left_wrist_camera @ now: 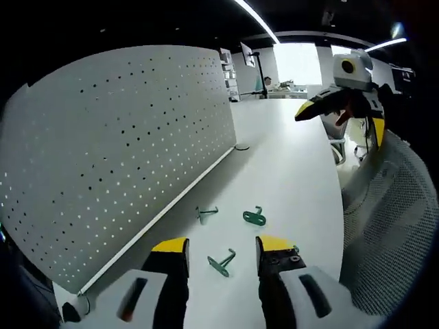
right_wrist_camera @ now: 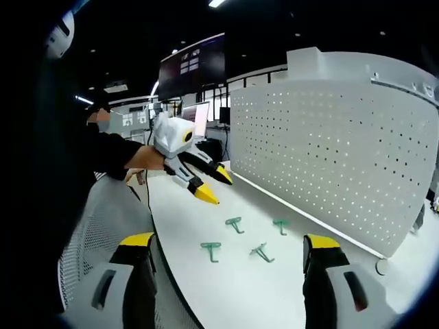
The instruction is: Insert the hook assembly into the mounting plate slot until the hook locks in place.
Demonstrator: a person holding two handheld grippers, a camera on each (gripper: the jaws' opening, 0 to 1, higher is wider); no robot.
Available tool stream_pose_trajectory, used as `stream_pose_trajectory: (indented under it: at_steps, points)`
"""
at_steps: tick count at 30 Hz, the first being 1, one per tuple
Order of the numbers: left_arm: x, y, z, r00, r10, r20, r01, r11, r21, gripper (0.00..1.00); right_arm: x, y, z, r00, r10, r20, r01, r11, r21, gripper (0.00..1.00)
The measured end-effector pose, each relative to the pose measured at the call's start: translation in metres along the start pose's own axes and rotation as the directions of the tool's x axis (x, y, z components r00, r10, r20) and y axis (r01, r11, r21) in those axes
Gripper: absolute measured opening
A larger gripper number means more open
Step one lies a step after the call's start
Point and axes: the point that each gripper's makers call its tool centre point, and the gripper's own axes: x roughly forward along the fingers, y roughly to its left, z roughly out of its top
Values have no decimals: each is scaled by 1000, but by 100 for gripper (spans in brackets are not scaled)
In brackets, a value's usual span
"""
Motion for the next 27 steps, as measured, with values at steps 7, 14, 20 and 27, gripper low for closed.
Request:
stream_pose_trajectory:
  at_steps: [7, 14, 20, 27]
  points:
    - [14, -2, -13, 999, 6, -40, -5, 1000, 17, 28, 1, 0, -2, 1000, 0, -6, 0, 1000, 1, 84]
    - [28, -1, -31, 995, 10, -102, -10, 1000, 0, 20, 1, 2, -2, 1000, 5, -10, -5, 1000, 2, 84]
    - [37, 5, -40, 990, 28, -135, -31, 999, -22, 13, 0, 2, -5, 1000, 5, -18, -5, 1000, 1, 84]
    - [45, 6, -50, 985, 35, -168, -42, 998, -36, 12, 1, 2, -4, 1000, 10, -22, -10, 1000, -3, 83]
